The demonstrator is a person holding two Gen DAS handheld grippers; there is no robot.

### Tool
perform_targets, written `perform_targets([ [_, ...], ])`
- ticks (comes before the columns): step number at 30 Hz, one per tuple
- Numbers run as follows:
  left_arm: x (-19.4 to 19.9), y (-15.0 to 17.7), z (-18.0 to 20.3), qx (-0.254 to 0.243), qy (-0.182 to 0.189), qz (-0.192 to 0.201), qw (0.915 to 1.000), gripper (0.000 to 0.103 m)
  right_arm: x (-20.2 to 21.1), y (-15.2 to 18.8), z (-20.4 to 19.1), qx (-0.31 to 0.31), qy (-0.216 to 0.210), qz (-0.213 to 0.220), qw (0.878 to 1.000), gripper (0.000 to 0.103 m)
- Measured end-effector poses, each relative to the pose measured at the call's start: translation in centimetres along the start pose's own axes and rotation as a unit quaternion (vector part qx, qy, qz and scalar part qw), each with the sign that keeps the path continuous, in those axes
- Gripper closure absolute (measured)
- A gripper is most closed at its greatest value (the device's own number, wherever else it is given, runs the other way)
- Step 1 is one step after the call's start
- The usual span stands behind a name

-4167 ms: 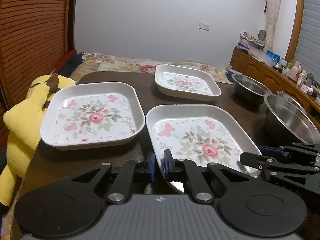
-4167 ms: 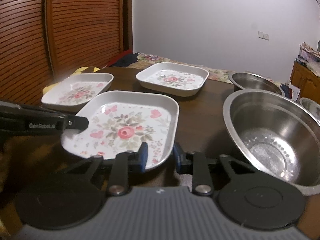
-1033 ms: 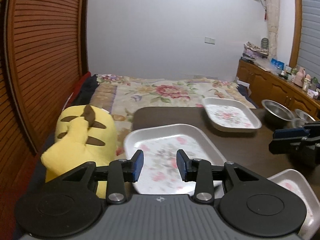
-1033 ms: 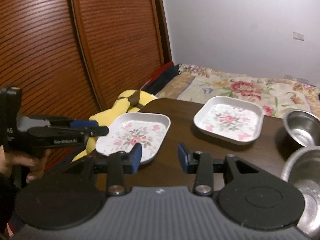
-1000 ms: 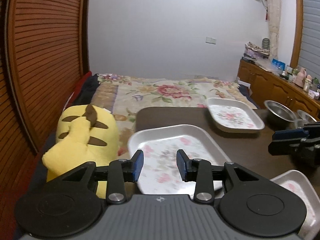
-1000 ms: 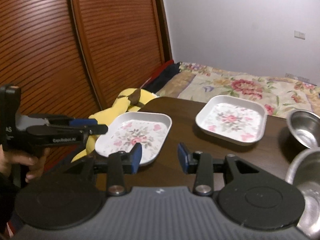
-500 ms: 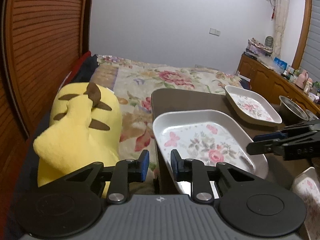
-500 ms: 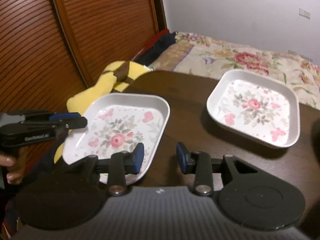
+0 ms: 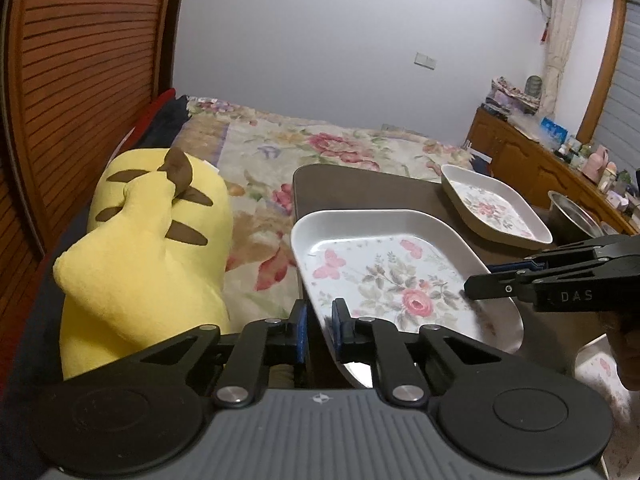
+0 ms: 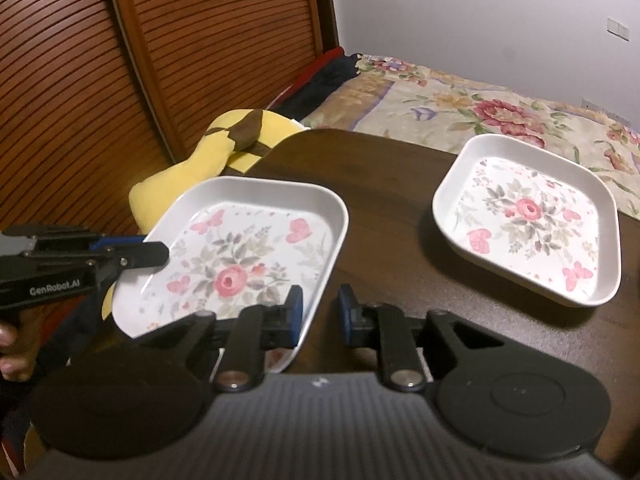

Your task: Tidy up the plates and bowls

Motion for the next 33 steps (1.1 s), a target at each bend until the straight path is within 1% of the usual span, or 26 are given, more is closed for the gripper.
perform_targets([
  [5, 0.0, -0.1, 0.0, 0.000, 0.000, -0.002, 1.0000, 0.091, -0.2, -0.1, 0.0, 0.007, -0.002, -0.002, 1.000, 0.084],
  [7, 0.0, -0.2, 0.1, -0.001, 0.000, -0.003, 1.0000, 0.091, -0.3, -0.1, -0.2, 0.005, -0.010, -0.005, 1.000, 0.092],
  [14, 0.4, -0.5, 0.7, -0.003, 0.001, 0.001, 1.0000, 0.092, 0.2, 0.0, 0.1, -0.006, -0.012, -0.007, 1.000, 0.092],
  [19, 0.9, -1.0, 1.9, -0.010, -0.001, 0.004, 0.9999, 0.092, 1.6, -0.2, 0.5, -0.022, -0.013, 0.002, 1.000, 0.092],
  [23, 1.2, -1.3, 3.2, -0.016, 0.002, 0.004, 0.9999, 0.092, 2.8, -0.4, 0.9, -0.027, -0.005, 0.013, 1.000, 0.092],
  [33, 2.0, -2.2, 7.8, -0.041, 0.030, 0.007, 0.9987, 0.092, 7.3, -0.2, 3.4, -0.046, 0.025, 0.036, 0.998, 0.092],
])
Point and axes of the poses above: each gripper's, at about its wrist camera, not at the fingertips, and x roughly against the way its jaws point, z to its right, y to its underside, the point moved 7 cm from there along -x, roughly the way its jaws point, and after that the axes turned 11 degrees about z, right-handed, at the moved point
